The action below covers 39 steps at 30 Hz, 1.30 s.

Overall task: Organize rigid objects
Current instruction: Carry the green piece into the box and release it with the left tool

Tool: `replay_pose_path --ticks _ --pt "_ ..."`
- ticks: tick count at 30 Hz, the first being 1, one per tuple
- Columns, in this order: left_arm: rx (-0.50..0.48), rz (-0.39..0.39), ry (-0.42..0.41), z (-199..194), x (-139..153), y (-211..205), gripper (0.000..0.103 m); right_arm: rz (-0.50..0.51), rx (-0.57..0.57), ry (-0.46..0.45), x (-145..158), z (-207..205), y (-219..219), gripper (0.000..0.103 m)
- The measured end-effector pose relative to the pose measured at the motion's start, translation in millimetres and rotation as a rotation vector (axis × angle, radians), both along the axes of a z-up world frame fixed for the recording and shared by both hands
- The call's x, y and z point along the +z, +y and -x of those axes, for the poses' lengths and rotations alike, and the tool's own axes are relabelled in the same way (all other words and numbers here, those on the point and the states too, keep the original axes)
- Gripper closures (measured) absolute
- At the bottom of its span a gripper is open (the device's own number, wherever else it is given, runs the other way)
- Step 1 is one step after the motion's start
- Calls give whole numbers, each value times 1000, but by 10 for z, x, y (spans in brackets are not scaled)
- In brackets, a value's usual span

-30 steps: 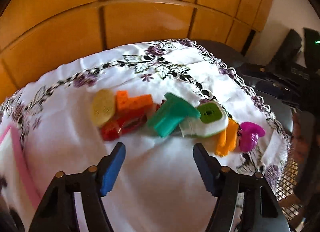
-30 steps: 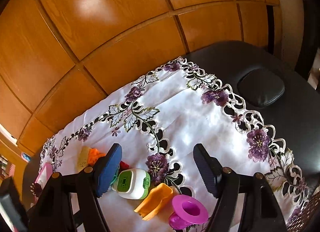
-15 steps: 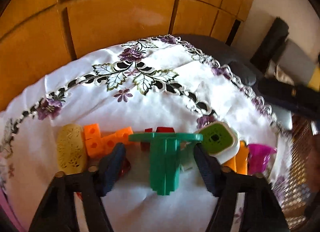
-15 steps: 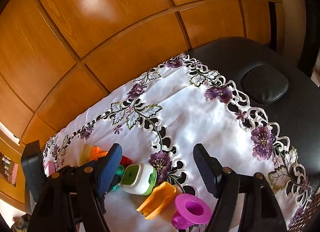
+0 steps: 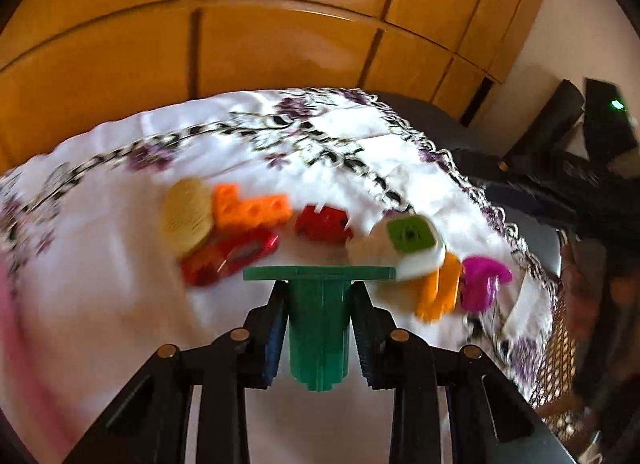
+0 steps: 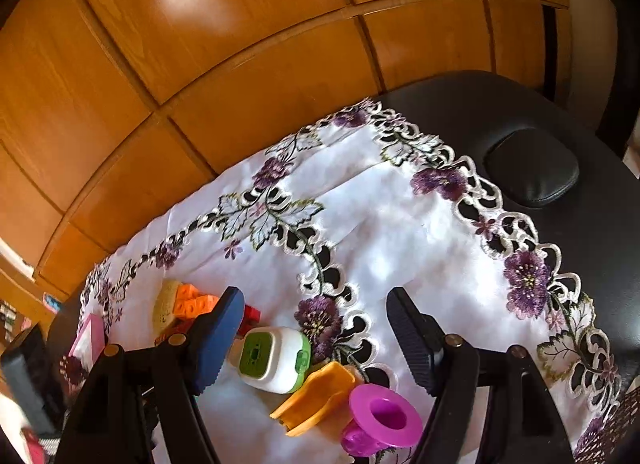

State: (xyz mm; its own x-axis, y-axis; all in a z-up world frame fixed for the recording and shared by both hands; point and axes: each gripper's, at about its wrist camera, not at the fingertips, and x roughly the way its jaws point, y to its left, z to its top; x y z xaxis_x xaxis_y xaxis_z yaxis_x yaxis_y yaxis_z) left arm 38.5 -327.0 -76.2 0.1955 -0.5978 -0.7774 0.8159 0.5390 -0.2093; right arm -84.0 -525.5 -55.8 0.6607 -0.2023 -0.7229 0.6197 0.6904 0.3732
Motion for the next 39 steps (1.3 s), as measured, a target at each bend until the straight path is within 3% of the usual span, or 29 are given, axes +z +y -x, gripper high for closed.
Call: replay_pose_path --ticks 7,10,19,21,25,31,39 --pt "105 -84 -18 237 -231 544 72 -46 164 61 -123 -226 185 28" --pt "113 -89 -30 272 -303 605 72 4 226 133 -170 -362 324 21" --pt "119 -91 -45 291 -351 609 72 220 401 394 -353 -764 606 21" --pt "121 -83 -41 273 -353 617 72 220 397 418 -416 -794 599 36" --pt "129 -66 -35 268 -340 634 72 198 383 376 -430 -743 561 36" --pt "167 42 -40 283 -48 847 72 177 390 354 -420 -804 571 36" --pt "373 142 2 -35 350 1529 72 168 384 345 -431 -804 553 36"
